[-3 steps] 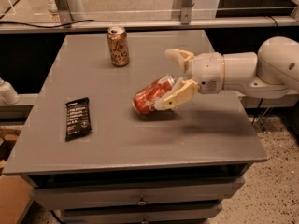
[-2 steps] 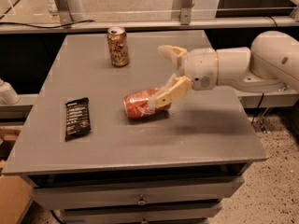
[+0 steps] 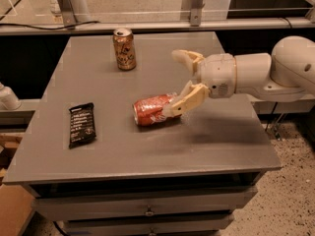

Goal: Knock coke can over

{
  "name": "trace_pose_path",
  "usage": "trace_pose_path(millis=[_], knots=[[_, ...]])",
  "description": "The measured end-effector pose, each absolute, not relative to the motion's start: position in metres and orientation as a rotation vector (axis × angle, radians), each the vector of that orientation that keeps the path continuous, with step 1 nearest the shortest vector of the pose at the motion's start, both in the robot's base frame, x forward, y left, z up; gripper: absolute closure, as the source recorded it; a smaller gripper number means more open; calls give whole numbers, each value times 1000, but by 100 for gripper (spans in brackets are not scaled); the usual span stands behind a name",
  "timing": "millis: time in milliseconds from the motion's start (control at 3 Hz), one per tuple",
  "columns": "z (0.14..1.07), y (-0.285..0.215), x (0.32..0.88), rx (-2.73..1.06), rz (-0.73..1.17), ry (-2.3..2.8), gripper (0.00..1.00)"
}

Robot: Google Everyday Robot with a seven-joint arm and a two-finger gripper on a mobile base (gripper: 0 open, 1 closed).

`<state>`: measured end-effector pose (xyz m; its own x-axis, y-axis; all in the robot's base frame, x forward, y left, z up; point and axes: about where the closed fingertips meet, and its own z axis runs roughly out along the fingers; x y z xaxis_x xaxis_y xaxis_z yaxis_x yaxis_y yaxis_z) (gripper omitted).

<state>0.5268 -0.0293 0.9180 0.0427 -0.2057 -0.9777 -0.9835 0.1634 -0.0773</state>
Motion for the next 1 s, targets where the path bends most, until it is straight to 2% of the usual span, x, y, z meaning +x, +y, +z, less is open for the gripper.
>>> trace_pose_path(millis=[333,1000], knots=[[918,-30,527,-1252,933,1386,0],[910,-100,528,-1239,839,1432,0]])
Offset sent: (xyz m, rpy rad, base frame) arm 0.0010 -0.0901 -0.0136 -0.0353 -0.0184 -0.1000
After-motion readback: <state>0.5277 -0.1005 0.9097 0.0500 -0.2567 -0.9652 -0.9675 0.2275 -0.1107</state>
